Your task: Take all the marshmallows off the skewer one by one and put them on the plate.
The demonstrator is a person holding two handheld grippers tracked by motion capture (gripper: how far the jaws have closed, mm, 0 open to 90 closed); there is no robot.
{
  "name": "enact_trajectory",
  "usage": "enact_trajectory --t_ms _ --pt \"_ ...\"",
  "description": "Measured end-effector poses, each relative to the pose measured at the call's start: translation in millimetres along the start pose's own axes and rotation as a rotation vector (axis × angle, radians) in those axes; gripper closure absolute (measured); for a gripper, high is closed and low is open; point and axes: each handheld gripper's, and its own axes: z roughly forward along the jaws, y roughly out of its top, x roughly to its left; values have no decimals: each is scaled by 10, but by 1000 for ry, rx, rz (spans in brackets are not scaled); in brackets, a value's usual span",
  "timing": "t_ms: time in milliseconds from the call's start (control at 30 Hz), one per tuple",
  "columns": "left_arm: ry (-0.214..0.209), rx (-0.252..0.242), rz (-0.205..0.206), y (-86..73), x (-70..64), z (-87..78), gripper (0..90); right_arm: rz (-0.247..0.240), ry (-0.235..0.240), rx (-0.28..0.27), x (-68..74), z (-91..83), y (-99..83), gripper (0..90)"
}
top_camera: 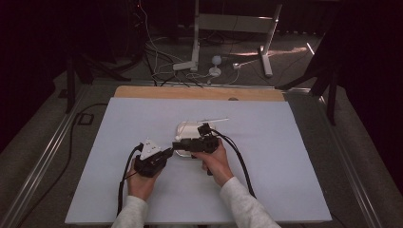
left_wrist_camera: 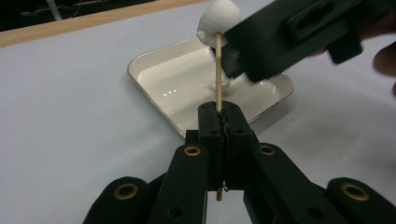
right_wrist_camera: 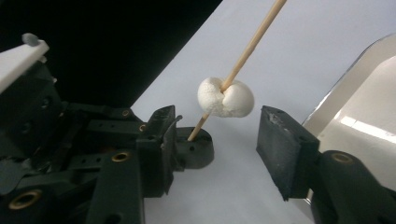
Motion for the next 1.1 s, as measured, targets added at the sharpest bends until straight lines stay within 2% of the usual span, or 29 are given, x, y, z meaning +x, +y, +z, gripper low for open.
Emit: enact_trajectory --t_ms 167,400,500,533,567,600,633,733,867,1100 --pt "-21 -18 13 5 -18 1 896 46 27 -8 0 54 -18 663" --pt "-25 -30 1 -4 -3 2 899 51 42 -51 59 51 -23 803" --pt "-36 -41 -12 -16 11 -6 900 56 40 -72 76 25 2 822" --pt "-33 -30 -3 -21 9 -1 900 59 34 -80 82 10 13 829" --pt "-38 -31 1 -33 14 -3 900 79 22 -128 67 -64 58 837" --pt "-49 -44 -12 -32 17 -9 900 79 22 -128 67 -64 58 837" --pt "-46 -43 -3 -22 10 -9 900 84 32 -126 55 -87 84 837" --pt "-53 -49 2 -24 5 -11 900 45 12 -113 81 -122 125 836" --pt "-50 -53 5 -26 9 -27 900 49 17 -130 78 -152 152 834" --pt "-54 -60 7 -39 19 -41 900 15 0 -145 100 -167 178 832"
